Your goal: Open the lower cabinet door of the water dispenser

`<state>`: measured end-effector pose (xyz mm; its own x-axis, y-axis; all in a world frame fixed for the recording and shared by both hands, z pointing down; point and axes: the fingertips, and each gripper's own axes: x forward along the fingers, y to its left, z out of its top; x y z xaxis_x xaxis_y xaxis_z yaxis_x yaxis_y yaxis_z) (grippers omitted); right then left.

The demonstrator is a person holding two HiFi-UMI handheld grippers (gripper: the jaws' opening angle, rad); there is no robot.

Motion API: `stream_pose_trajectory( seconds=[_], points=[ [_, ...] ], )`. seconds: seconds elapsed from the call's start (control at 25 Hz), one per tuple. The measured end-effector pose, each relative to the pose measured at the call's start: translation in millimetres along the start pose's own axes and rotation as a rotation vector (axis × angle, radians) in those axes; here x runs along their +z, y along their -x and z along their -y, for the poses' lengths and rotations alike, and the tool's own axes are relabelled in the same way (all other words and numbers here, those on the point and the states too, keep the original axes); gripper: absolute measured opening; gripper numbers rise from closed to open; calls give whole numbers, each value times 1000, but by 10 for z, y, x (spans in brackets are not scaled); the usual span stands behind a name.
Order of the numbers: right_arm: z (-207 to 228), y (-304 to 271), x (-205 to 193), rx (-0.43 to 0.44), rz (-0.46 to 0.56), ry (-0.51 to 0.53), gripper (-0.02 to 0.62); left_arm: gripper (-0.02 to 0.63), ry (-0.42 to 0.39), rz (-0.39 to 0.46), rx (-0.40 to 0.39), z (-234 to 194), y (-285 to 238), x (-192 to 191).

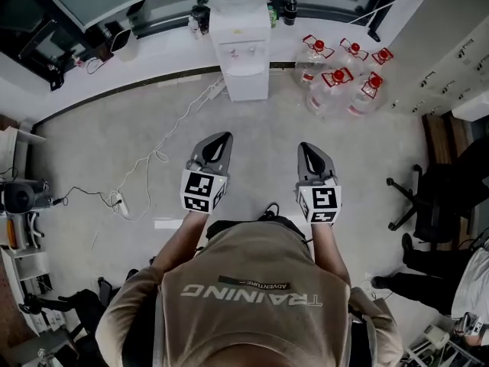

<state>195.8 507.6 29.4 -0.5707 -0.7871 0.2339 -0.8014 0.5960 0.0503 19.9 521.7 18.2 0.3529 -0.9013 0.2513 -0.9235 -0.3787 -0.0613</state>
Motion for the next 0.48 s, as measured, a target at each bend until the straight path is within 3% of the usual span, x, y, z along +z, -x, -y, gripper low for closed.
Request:
stream_pose_trajectory(
  seconds=[0.12,0.48],
  points=[
    [225,-137,7,33,-1,2,8,0,-1,-2,14,89,-244,44],
    [554,-426,-126,113,-39,-32,8,0,-25,-61,-51,371,-825,125]
  ],
)
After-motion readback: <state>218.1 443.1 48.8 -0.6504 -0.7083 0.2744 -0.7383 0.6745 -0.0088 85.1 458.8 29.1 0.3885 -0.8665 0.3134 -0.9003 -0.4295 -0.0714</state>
